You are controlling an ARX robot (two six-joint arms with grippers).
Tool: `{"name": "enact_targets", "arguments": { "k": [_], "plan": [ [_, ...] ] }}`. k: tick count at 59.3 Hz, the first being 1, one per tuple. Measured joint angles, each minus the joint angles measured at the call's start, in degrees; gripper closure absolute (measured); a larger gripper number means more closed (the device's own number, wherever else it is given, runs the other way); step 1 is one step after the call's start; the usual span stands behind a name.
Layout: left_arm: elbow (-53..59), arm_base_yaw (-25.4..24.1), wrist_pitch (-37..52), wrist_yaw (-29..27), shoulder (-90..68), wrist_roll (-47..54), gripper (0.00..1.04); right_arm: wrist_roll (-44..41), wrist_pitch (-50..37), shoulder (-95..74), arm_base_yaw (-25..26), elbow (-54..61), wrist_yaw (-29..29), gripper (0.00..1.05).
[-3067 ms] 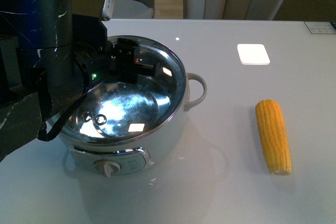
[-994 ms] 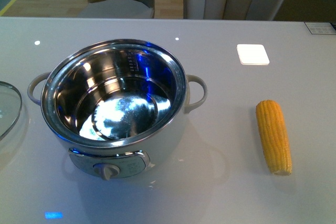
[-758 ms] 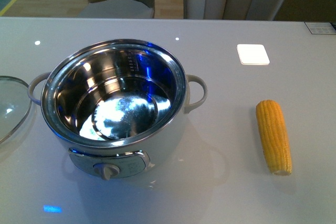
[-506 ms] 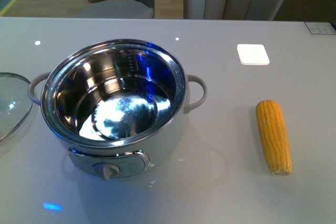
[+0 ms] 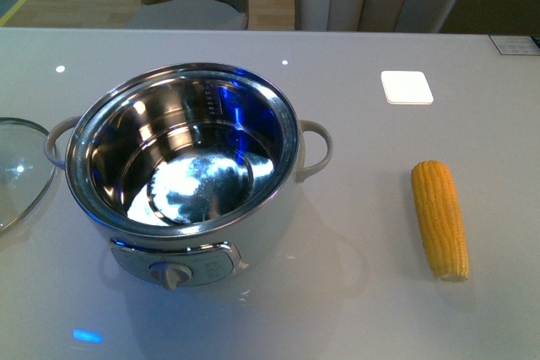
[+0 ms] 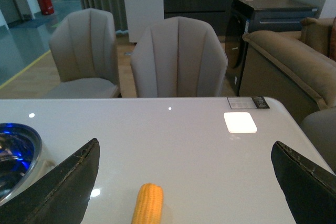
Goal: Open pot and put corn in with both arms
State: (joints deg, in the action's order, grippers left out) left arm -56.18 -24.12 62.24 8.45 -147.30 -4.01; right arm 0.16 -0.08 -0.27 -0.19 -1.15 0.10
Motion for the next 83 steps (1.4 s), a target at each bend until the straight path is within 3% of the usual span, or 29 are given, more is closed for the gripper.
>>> {"name": "enact_targets", "arguments": {
  "k": [4,19,31,35,42,53,63,83],
  "plan": [
    [2.14,0.00,0.00,0.26,1.75,-0.39,0.05,0.00,0.00,0.00,0.00,0.00,0.00,0.09],
    [10.54,-0.46,1.73,2.29,16.52,-0.44,0.07,0.00,0.00,0.00,0.00,0.00,0.00,0.09],
    [20.48,-1.25,-1.99,9.33,39.65,-1.22,0.07,0.00,0.00,0.00,0.00,0.00,0.00,0.09],
    [25.42,-1.25,2.75,14.73,46.14,0.72,0.17,0.00,0.00,0.00,0.00,0.00,0.02,0.09],
    [36.81,1.40,4.44,13.53,60.92,2.58,0.39,0.00,0.00,0.00,0.00,0.00,-0.02,0.09],
    [52.04,7.69,-8.00,7.85,84.91,3.17,0.73,0.00,0.00,0.00,0.00,0.00,0.02,0.09],
    [53.99,11.80,-15.54,3.19,97.79,3.28,1.02,0.00,0.00,0.00,0.00,0.00,0.00,0.09],
    [55.45,19.04,-30.73,-4.28,115.12,3.41,1.01,0.00,0.00,0.00,0.00,0.00,0.02,0.09]
  ]
}}
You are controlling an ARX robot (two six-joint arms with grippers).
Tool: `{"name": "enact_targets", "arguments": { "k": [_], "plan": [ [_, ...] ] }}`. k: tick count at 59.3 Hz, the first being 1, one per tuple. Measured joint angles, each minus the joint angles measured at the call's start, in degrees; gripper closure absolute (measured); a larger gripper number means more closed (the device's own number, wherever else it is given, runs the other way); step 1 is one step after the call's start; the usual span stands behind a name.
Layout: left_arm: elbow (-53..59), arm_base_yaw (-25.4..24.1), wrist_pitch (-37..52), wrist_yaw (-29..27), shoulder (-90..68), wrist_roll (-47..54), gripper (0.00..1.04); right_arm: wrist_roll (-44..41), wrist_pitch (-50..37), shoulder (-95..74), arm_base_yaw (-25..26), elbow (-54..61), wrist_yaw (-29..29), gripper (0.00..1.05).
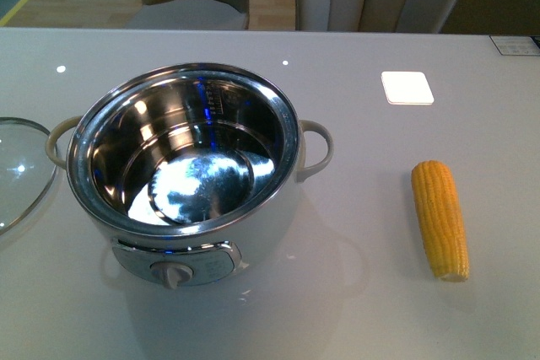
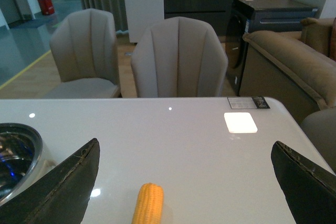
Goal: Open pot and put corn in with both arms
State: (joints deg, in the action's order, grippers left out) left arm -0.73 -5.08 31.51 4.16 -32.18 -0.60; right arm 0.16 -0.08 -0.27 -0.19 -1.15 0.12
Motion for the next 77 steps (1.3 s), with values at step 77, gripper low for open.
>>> {"name": "enact_targets", "arguments": {
  "k": [77],
  "plan": [
    [-0.02,4.96,-31.43,-4.17,31.82,0.09,0.86,0.00,0.00,0.00,0.00,0.00,-0.02,0.09]
  ]
}}
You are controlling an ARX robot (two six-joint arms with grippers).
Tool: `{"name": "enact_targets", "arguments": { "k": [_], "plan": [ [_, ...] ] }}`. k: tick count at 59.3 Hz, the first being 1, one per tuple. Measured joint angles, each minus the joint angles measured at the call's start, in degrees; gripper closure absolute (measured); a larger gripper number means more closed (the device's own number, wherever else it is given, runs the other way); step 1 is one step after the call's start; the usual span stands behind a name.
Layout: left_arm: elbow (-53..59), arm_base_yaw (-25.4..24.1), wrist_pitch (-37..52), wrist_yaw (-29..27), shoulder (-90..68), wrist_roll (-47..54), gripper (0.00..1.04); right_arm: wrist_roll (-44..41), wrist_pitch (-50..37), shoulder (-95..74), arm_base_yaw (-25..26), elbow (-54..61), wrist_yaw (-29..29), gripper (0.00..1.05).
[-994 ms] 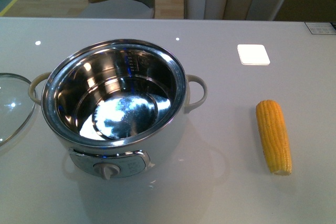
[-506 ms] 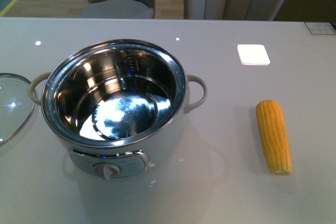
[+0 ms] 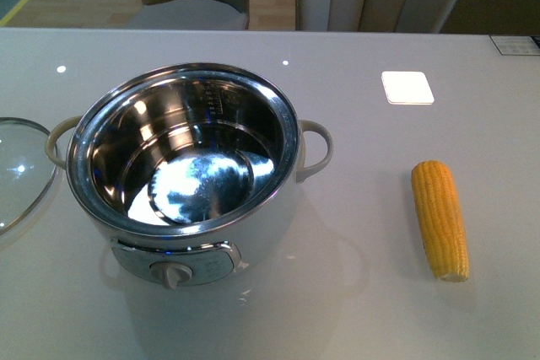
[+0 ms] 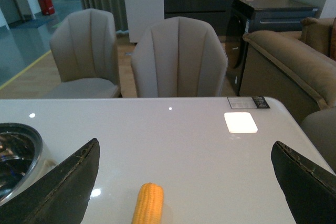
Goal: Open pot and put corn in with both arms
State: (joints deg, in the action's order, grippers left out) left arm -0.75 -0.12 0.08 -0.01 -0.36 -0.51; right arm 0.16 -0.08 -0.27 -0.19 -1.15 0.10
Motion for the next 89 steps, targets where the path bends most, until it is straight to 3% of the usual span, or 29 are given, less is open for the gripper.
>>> {"name": "enact_targets", "arguments": {
  "k": [8,26,32,38,44,50,71,89],
  "plan": [
    [0.00,-0.02,-0.02,0.00,0.00,0.00,0.57,0.00,0.00,0.00,0.00,0.00,0.00,0.09],
    [0.00,-0.02,-0.02,-0.02,0.00,0.02,0.06,0.00,0.00,0.00,0.00,0.00,0.02,0.09],
    [0.00,0.00,-0.02,0.00,0.00,0.09,0.07,0.44,0.52,-0.42,-0.15,-0.17,0.83,0.09],
    [0.00,0.00,-0.07,-0.02,0.04,0.09,0.07,11.10,24.55,-16.57,-4.85,-10.29,18.08,0.09],
    [0.00,0.00,-0.09,-0.02,0.07,0.09,0.07,15.61,30.40,-26.56,-5.03,-12.39,20.59,0.09],
    [0.00,0.00,-0.07,0.00,0.07,0.09,0.07,16.17,24.81,-33.88,-4.98,-12.68,18.27,0.09],
    [0.00,0.02,-0.09,-0.02,0.07,0.09,0.07,14.97,-9.66,-77.16,-6.08,-22.01,13.14,0.09],
    [0.00,0.02,-0.09,0.00,0.07,0.09,0.07,14.67,-14.16,-104.50,-7.74,-36.63,11.72,0.09]
  ]
}}
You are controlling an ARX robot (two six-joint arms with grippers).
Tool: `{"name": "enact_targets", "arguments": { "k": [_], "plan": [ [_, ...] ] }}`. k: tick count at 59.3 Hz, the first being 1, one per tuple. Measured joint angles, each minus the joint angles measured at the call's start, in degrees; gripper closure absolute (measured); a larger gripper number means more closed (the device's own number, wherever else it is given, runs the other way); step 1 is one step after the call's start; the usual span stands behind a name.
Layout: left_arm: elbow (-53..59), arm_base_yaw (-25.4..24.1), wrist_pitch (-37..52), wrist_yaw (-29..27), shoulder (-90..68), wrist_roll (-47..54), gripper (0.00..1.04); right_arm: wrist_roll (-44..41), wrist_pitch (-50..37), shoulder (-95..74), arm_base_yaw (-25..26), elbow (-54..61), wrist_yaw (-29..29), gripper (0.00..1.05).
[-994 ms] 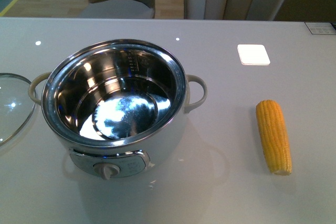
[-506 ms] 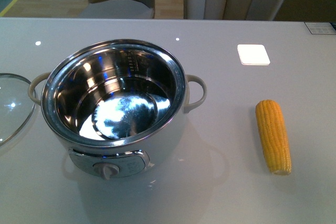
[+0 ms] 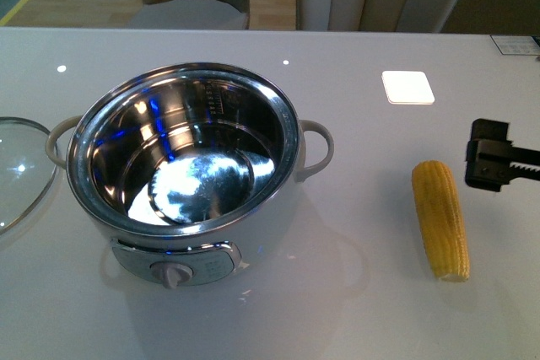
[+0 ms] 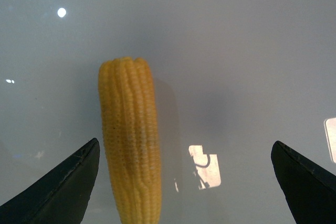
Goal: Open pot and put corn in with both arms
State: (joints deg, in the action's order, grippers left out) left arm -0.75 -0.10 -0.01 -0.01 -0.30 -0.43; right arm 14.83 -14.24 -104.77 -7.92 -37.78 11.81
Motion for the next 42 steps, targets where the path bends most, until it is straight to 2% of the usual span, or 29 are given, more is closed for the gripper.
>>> {"name": "enact_targets", "arguments": {
  "k": [12,42],
  "plan": [
    [0.00,0.00,0.00,0.00,0.00,0.00,0.07,3.06,-1.36,-10.60,-0.68,-5.60,-3.15,0.09],
    [0.00,-0.02,0.00,0.00,0.00,0.00,0.07,2.19,0.20,-23.30,-2.01,-14.43,-3.50,0.09]
  ]
}}
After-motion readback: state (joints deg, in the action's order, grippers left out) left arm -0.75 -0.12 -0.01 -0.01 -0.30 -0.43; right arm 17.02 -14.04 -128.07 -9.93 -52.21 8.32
